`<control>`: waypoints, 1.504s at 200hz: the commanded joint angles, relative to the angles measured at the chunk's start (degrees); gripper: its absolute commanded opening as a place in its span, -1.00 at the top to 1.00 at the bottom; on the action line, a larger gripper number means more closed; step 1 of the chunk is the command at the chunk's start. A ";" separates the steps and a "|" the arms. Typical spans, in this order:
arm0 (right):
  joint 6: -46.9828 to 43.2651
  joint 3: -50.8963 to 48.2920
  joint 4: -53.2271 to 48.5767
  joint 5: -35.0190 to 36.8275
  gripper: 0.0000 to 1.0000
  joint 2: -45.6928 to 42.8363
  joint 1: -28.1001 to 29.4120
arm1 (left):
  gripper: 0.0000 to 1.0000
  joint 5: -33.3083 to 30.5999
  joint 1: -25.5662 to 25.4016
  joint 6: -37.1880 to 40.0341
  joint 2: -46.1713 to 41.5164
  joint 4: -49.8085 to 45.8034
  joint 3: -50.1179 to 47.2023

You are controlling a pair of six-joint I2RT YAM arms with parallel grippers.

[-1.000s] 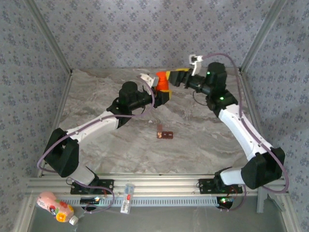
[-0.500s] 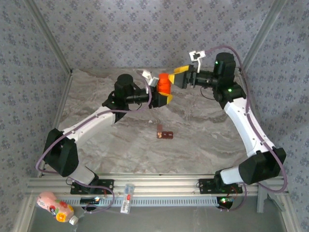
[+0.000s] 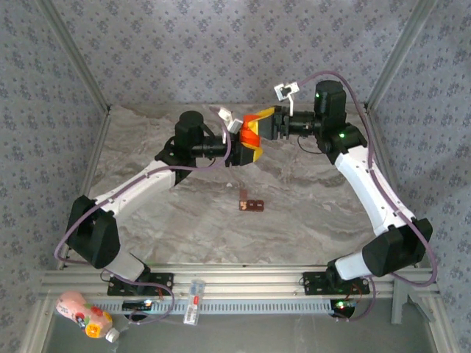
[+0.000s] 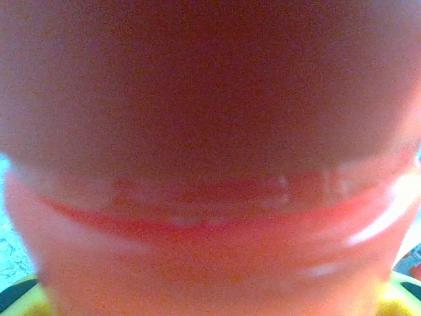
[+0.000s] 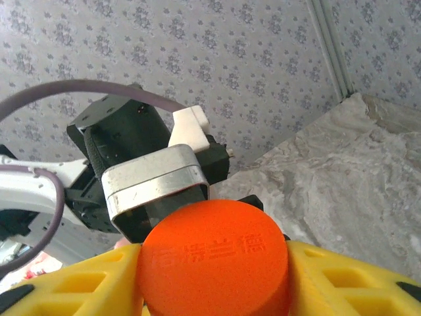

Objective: Sort the pills into containers

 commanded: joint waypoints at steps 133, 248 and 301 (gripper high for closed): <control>6.40 -13.48 14.14 36.24 0.19 -1.25 10.94 | 1.00 -30.62 -5.98 -2.07 -0.40 16.45 -5.47; 0.93 -10.12 4.30 4.15 -0.72 -7.95 -5.43 | 1.00 -14.69 -0.01 -2.14 -2.47 12.42 -4.60; 0.30 -2.28 1.22 -2.24 -0.72 -2.32 -3.46 | 1.00 0.76 0.06 1.24 -1.08 2.43 0.63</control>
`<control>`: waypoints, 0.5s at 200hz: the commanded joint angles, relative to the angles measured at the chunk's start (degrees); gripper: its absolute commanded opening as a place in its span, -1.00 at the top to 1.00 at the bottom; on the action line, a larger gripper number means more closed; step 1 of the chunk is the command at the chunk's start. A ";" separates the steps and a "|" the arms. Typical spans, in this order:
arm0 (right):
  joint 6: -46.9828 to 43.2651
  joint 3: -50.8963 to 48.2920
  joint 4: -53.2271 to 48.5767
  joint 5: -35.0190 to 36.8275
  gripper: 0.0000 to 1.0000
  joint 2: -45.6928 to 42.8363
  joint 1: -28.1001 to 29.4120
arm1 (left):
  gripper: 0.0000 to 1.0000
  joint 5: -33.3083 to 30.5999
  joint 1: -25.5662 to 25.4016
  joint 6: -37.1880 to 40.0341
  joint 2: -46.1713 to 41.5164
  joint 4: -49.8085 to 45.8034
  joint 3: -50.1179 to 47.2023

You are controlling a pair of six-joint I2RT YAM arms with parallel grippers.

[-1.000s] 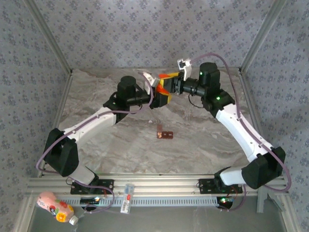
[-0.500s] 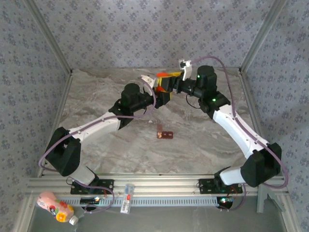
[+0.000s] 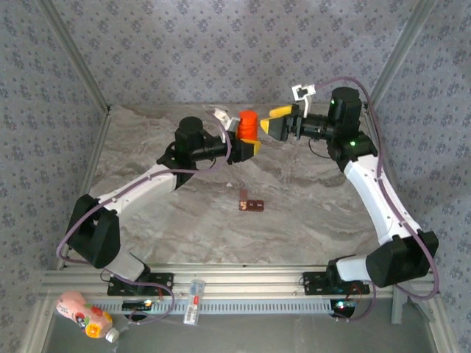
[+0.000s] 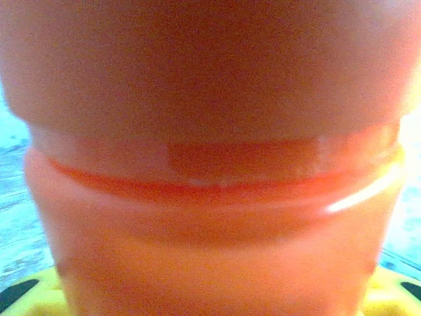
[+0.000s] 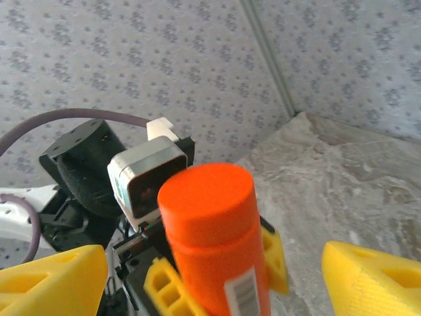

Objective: Sort the pills into containers

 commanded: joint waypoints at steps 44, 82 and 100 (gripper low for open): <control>-2.25 5.33 -4.18 -4.77 -0.65 3.69 3.71 | 1.00 11.79 -0.18 2.62 -1.07 -3.57 4.23; -2.07 5.59 -3.96 -4.50 -0.47 4.04 4.10 | 1.00 12.18 -0.25 2.89 -0.79 -3.95 4.23; -1.98 5.63 -4.02 -4.53 -0.18 4.18 4.21 | 1.00 12.18 -0.22 2.97 -0.78 -3.82 4.31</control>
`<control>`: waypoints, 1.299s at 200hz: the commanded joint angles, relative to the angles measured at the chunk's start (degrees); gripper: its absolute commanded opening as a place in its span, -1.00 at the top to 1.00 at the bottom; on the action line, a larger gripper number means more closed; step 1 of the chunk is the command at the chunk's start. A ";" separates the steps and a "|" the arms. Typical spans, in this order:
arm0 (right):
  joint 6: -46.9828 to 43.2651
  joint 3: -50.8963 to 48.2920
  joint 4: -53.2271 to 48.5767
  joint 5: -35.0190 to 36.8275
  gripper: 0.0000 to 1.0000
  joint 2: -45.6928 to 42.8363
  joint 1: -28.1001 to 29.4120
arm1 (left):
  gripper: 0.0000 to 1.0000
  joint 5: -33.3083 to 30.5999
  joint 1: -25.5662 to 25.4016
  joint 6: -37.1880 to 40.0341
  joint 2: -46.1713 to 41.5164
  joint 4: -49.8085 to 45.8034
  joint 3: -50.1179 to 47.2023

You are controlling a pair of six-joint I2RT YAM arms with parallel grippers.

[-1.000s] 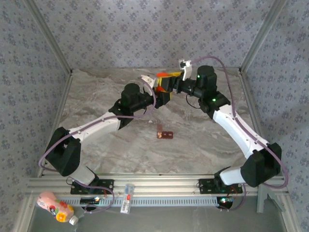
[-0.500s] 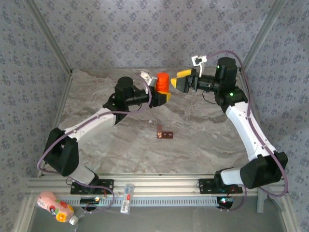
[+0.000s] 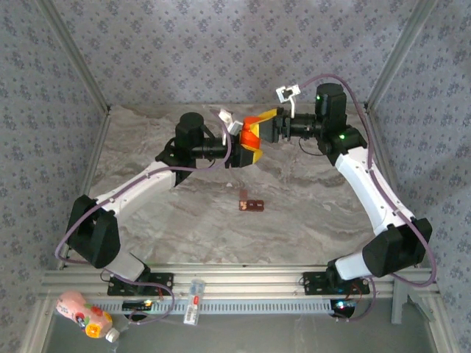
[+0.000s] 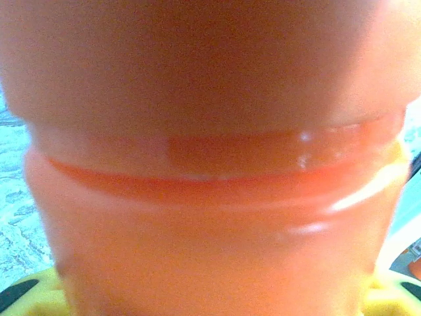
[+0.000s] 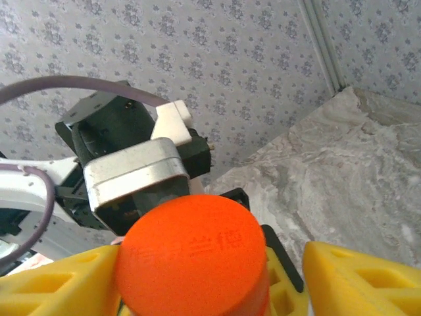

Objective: Sort the pills into containers

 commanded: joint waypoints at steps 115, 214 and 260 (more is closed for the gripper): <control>1.52 -11.83 8.92 34.67 0.26 -4.89 12.51 | 1.00 -22.10 -3.27 -1.25 -1.78 8.49 -0.93; 3.61 -8.47 11.43 23.57 -0.34 -4.40 5.63 | 1.00 -29.83 -4.00 -1.46 -0.66 11.45 -2.76; -0.72 -5.31 3.57 3.94 -0.69 -8.33 -1.87 | 1.00 -18.93 -0.43 0.01 -3.77 9.93 -3.67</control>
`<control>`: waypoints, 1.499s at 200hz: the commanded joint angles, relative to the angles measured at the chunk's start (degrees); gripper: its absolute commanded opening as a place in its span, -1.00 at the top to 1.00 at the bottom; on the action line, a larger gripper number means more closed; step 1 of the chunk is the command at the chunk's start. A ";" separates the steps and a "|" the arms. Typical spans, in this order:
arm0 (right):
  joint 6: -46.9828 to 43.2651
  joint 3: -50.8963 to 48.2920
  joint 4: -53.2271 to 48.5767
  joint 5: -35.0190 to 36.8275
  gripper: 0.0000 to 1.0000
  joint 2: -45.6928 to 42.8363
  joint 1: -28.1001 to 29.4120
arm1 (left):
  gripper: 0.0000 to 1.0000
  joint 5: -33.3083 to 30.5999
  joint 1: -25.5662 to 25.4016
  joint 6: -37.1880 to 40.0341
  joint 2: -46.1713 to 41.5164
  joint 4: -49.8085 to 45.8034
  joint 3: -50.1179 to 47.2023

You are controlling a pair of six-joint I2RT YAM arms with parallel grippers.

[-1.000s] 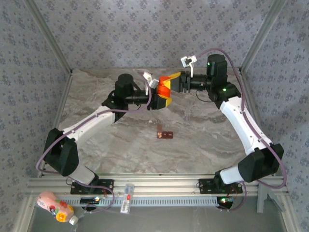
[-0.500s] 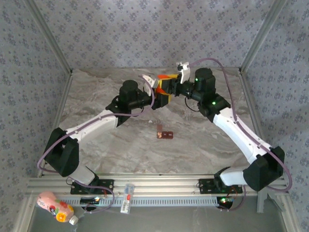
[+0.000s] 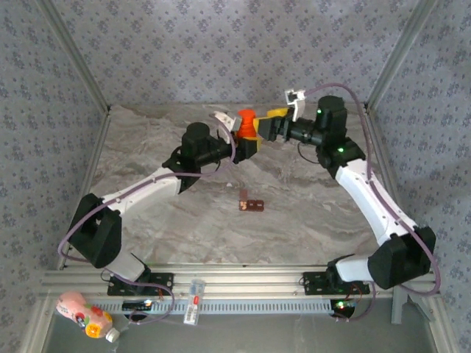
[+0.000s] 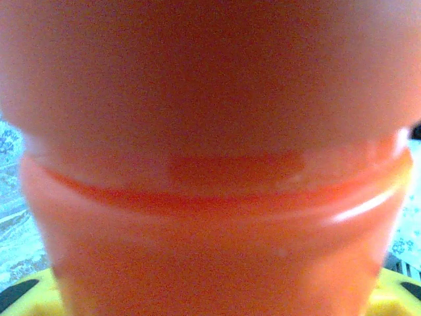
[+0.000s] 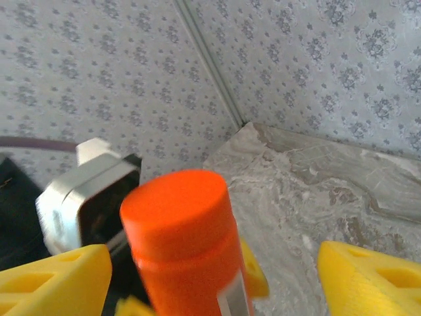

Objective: Sort the pills into containers

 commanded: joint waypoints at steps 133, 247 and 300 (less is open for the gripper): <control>-3.06 13.69 -10.37 -21.94 -0.58 5.62 0.67 | 1.00 29.29 2.38 6.03 -3.18 -7.16 6.63; -4.08 9.73 -10.30 -14.75 0.30 4.10 4.39 | 1.00 25.76 2.34 5.33 -2.88 -5.78 6.73; -0.71 0.83 -1.89 8.34 0.30 0.50 11.12 | 1.00 13.78 1.04 3.78 -3.40 -0.61 4.46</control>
